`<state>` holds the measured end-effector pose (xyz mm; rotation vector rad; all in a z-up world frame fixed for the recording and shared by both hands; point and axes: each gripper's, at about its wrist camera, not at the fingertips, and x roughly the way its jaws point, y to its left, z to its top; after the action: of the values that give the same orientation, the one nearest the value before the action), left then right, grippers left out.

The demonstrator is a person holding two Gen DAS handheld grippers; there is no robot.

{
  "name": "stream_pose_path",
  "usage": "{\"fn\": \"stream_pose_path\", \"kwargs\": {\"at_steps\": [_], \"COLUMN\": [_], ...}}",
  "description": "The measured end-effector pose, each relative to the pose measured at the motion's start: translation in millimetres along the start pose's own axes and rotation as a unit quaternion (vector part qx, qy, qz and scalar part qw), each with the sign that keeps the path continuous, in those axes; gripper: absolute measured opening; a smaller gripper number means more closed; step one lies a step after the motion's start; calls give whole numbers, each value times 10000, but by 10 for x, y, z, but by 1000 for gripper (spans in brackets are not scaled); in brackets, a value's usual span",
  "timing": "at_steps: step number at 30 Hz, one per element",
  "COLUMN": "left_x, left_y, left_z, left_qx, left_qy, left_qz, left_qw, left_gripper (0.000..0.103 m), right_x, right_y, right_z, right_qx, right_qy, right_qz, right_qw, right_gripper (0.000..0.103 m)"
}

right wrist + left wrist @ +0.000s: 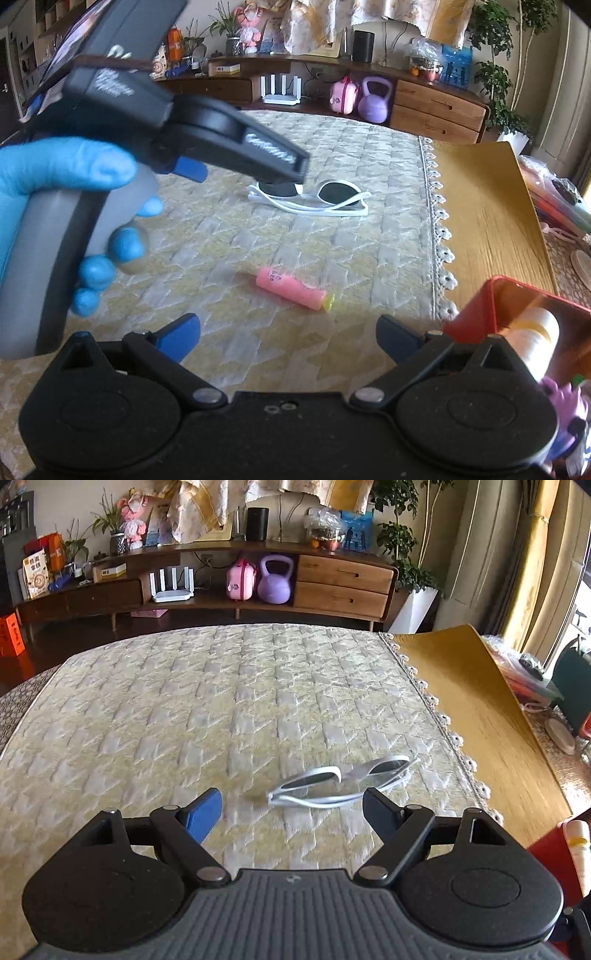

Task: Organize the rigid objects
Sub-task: 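Move left tool to the white sunglasses while right tool moves to the pink tube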

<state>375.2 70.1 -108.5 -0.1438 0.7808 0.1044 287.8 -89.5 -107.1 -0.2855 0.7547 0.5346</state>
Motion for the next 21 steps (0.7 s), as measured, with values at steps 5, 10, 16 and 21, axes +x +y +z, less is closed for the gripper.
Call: {"fn": "stream_pose_path", "kwargs": {"at_steps": [5,10,16,21], "left_x": [160,292,432,483], "left_y": [-14,10,5,37], "left_z": [42,84,77,36], "left_qx": [-50,-203,-241,-295], "left_qy": [18,60,108,111], "left_qz": [86,120,149,163], "left_qw": [9999,9997,9995,9994], "left_gripper": [84,84,84,84], "right_x": [133,231,304,376], "right_y": [11,11,23,9], "right_z": [38,66,84,106], "right_qx": [-158,-241,-336,-306], "right_qy": [49,71,61,72], "right_qz": [5,19,-9,19], "right_qw": [9999,9997,9994,9995], "right_gripper": [97,95,90,83]}}
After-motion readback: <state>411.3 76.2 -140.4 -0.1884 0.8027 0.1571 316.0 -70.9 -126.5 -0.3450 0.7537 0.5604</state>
